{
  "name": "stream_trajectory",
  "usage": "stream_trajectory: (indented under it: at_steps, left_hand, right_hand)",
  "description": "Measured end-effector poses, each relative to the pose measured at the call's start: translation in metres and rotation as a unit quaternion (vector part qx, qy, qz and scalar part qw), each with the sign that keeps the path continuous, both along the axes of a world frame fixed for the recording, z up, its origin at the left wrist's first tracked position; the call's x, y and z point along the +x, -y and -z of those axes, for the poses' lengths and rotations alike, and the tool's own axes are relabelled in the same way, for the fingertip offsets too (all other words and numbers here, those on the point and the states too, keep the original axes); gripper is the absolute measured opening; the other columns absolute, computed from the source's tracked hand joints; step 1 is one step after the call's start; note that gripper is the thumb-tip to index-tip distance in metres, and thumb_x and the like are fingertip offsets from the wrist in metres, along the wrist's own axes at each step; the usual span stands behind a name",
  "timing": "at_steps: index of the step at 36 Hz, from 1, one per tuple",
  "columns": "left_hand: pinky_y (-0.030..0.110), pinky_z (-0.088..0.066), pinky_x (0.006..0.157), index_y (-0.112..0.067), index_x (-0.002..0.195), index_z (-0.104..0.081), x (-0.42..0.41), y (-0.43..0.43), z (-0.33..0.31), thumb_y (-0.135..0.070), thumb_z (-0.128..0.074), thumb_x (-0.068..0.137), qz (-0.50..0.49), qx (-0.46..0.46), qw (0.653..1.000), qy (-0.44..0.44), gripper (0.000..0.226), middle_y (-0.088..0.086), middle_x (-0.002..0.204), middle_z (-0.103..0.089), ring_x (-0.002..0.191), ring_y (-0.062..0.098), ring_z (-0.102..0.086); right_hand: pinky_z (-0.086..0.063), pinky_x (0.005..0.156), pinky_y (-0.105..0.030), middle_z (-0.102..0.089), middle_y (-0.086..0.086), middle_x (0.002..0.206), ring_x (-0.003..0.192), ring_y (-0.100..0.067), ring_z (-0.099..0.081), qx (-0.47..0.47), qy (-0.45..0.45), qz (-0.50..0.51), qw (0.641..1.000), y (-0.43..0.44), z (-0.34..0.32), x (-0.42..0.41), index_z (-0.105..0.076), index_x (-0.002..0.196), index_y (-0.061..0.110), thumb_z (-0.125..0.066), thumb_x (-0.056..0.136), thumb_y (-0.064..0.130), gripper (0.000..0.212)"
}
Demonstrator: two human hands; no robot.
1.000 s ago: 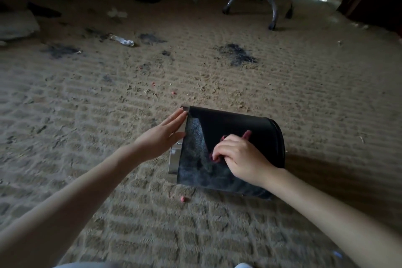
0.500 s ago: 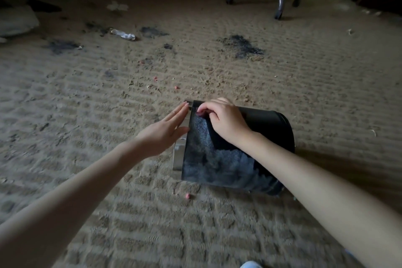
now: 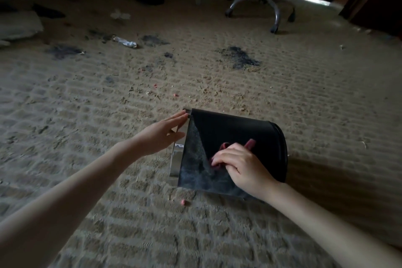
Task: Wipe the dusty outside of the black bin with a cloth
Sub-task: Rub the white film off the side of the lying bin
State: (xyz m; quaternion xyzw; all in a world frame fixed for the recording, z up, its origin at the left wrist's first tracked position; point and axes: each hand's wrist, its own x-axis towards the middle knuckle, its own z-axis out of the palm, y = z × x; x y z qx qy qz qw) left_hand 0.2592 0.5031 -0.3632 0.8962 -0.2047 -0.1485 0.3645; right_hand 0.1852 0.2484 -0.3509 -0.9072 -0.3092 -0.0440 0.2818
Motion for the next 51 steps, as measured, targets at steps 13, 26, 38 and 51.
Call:
stream_trajectory:
  at_steps: [13,26,38,51]
  left_hand:
    - [0.024,-0.024,0.113,-0.031,0.147,-0.020,-0.004,0.003,0.018,-0.017,-0.048,0.095,-0.028,-0.064,0.997,0.013,0.060,-0.022,0.153,-0.009,0.137,-0.007,-0.013]
    - [0.020,-0.015,0.108,-0.035,0.148,-0.005,-0.012,0.012,0.017,-0.015,-0.040,0.098,-0.081,-0.094,0.992,-0.028,0.064,-0.012,0.153,-0.015,0.137,0.002,-0.015]
    - [0.019,-0.013,0.110,-0.034,0.148,-0.005,-0.016,0.011,0.012,-0.014,-0.037,0.099,-0.073,-0.071,0.994,-0.027,0.062,-0.013,0.154,-0.010,0.139,0.002,-0.012]
    - [0.023,-0.015,0.113,-0.032,0.149,-0.005,-0.016,0.011,0.007,-0.016,-0.037,0.099,-0.069,-0.063,0.995,-0.033,0.061,-0.012,0.154,-0.011,0.141,0.005,-0.013]
  right_hand:
    - [-0.044,0.091,-0.021,-0.069,-0.001,0.106,0.103,-0.015,-0.060,0.046,-0.120,0.160,0.979,-0.069,-0.025,0.119,-0.070,0.097,0.014,-0.042,0.086,-0.006,0.036]
    - [-0.049,0.087,-0.032,-0.069,0.003,0.105,0.096,-0.015,-0.063,0.016,-0.115,0.104,0.988,-0.068,-0.016,0.100,-0.068,0.092,0.023,-0.043,0.084,-0.003,0.037]
    - [-0.030,0.070,-0.007,-0.058,0.017,0.082,0.083,-0.008,-0.044,0.023,-0.079,0.037,0.996,-0.051,-0.012,0.063,-0.069,0.094,0.014,-0.046,0.080,-0.010,0.037]
    - [-0.043,0.076,-0.029,-0.067,0.006,0.084,0.081,-0.016,-0.054,-0.065,0.010,-0.062,0.996,-0.020,-0.008,0.027,-0.070,0.085,0.016,-0.054,0.071,-0.008,0.032]
